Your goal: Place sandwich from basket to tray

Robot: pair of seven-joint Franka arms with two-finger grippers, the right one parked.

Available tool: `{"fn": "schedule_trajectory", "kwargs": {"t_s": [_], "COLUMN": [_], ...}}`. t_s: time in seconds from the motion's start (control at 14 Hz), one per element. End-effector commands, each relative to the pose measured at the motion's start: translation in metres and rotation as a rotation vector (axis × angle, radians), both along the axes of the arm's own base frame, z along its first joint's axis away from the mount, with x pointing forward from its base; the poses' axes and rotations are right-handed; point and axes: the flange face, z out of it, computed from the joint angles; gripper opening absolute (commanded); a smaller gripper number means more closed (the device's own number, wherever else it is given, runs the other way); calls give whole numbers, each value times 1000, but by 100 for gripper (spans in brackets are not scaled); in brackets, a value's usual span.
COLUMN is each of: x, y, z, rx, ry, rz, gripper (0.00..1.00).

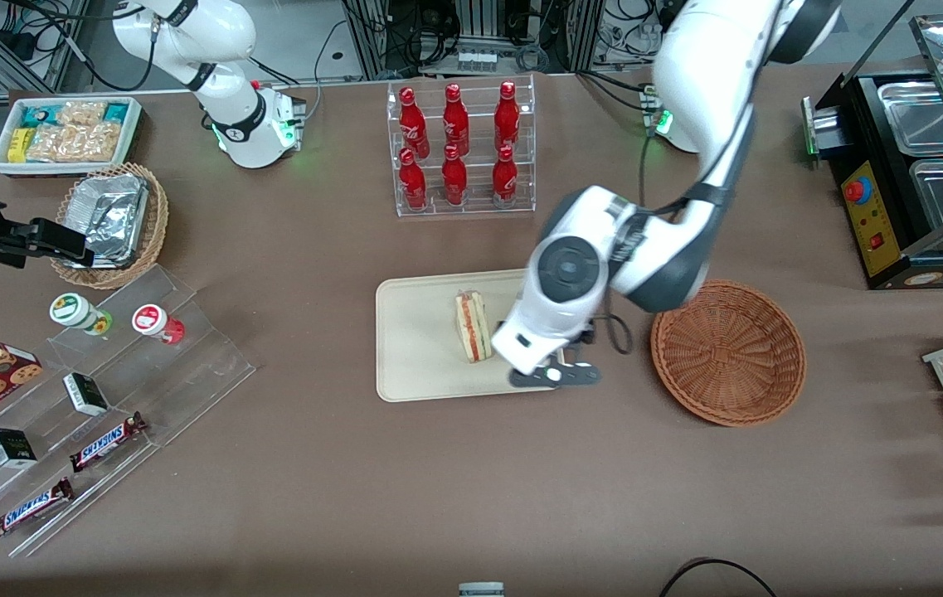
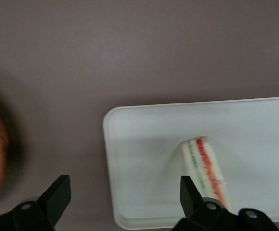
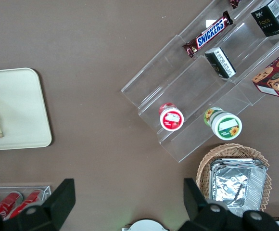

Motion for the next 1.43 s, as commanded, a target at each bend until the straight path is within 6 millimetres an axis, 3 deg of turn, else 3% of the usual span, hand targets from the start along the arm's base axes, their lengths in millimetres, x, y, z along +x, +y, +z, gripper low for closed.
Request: {"fn": "schedule_trajectory", "kwargs": {"t_s": [0.0,0.36,0.64,0.93,1.36], "x": [-5,5,1,-15,-51], "y": [58,185,261,300,304], "z": [15,56,98,140,196], "rx": [-7,-24,-32,2,17], "ry": [38,95,127,123,105], "rz": [-92,-220,-257,-236,-180], "gripper": [100,100,100,100,100]}}
